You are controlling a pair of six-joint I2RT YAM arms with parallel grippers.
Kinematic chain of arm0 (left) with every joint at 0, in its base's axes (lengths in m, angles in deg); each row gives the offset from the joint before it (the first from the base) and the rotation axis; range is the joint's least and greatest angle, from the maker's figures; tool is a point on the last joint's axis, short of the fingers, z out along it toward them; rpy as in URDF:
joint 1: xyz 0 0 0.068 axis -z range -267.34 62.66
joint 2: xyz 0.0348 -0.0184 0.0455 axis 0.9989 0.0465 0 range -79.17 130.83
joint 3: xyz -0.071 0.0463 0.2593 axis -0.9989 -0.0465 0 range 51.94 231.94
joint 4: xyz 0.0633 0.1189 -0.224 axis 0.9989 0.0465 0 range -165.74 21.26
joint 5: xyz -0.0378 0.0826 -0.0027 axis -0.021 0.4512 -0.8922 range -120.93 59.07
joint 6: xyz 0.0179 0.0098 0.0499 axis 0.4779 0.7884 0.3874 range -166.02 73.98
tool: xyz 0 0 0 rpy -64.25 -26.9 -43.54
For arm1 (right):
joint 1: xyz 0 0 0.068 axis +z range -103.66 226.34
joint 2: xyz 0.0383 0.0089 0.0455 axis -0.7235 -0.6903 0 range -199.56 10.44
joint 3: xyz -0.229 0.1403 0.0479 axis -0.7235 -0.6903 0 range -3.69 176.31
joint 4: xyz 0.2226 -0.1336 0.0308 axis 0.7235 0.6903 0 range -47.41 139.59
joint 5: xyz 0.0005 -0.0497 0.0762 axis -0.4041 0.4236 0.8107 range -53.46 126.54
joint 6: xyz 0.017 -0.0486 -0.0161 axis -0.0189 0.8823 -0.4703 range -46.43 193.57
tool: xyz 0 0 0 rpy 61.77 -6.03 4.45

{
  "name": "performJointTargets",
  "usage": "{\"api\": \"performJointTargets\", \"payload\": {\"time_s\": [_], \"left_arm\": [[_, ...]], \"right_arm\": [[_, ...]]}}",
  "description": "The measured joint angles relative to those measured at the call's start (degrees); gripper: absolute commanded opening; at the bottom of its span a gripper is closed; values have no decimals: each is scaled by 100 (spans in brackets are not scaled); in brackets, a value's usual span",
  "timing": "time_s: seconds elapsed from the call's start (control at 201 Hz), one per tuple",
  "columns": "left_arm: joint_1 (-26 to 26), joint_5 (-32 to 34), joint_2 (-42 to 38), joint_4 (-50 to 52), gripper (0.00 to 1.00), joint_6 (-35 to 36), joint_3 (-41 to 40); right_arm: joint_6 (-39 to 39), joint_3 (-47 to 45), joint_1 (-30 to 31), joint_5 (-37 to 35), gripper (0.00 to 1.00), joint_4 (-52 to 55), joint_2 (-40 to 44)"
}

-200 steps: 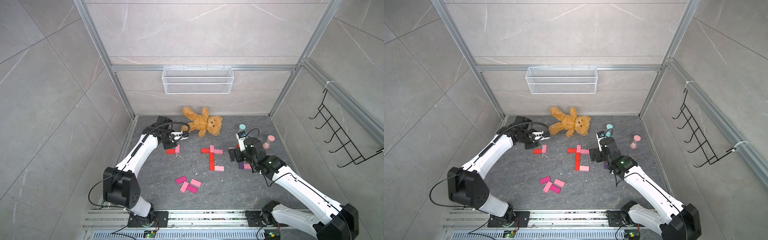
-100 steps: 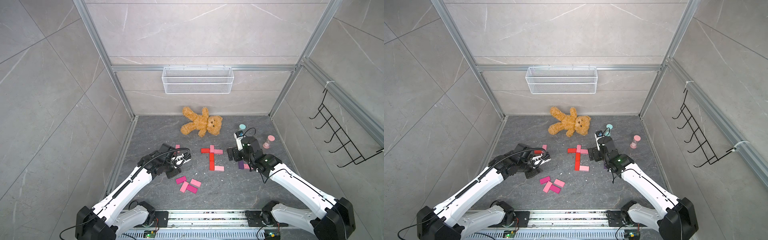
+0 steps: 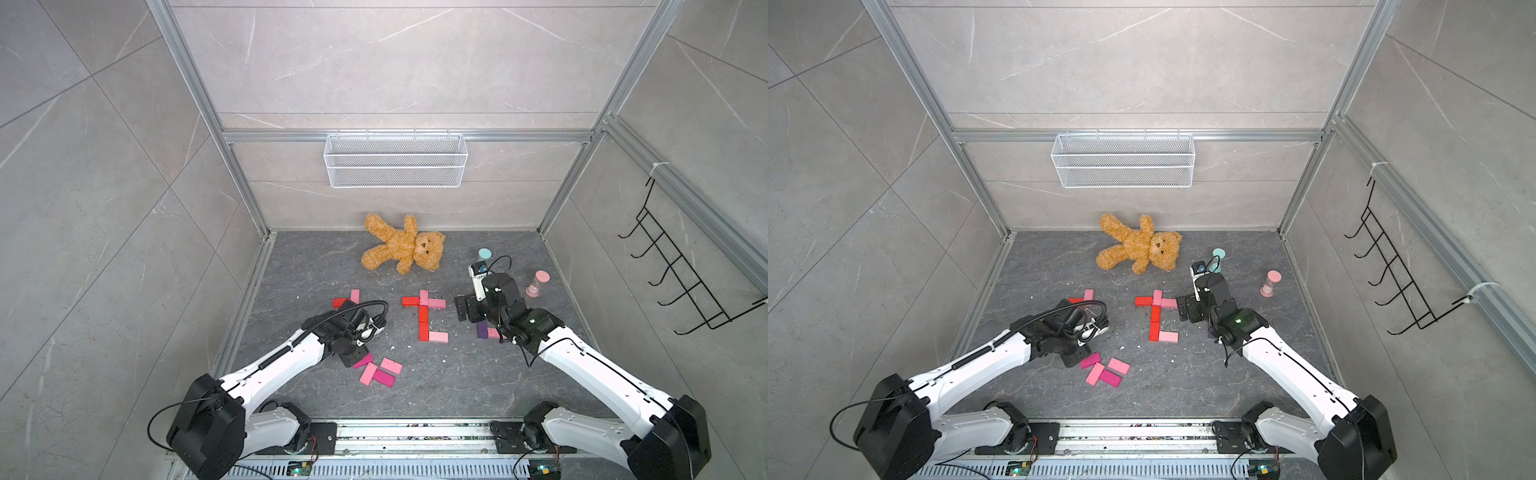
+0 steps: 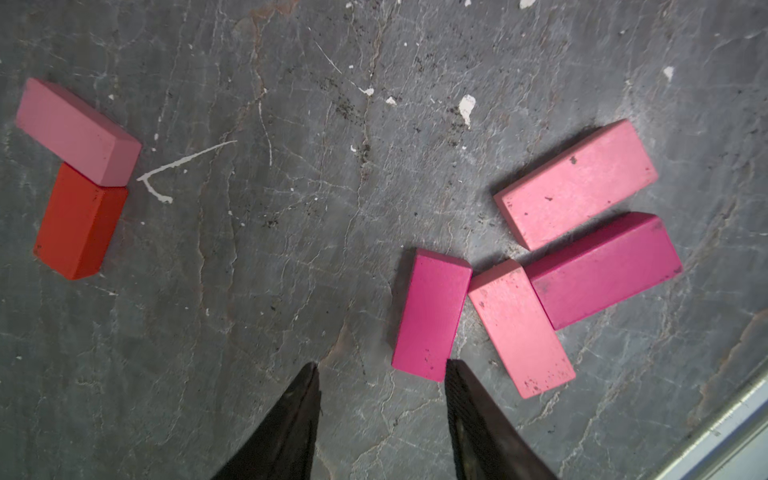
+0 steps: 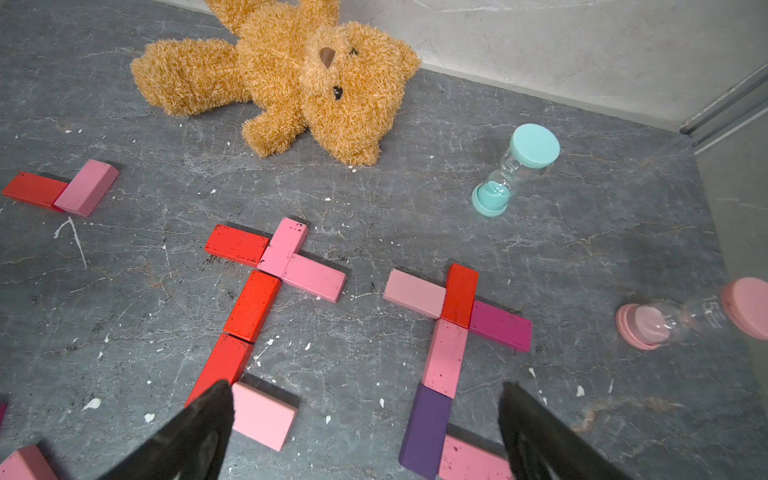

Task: Assemble the letter t with building blocks
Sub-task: Pick up the building block from the center of the board.

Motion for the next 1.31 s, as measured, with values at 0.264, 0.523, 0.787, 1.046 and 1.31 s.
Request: {"api": "performJointTargets", "payload": {"time_s": [0.264, 0.523, 0.787, 1.046, 1.31], "left_arm": [[79, 15, 428, -251, 50, -98, -142], [90, -184, 647, -197, 49, 11, -146], [90, -297, 946, -101, 45, 144, -146], [90, -372, 1154, -48, 42, 256, -101], [90, -409, 1283, 44, 13, 452, 55]], "right_arm": [[37, -2, 0, -66, 100, 0, 0], [37, -2, 0, -87, 100, 2, 0], [39, -7, 0, -90, 100, 2, 0], [76, -15, 0, -131, 100, 2, 0], [76, -17, 0, -131, 100, 2, 0]]}}
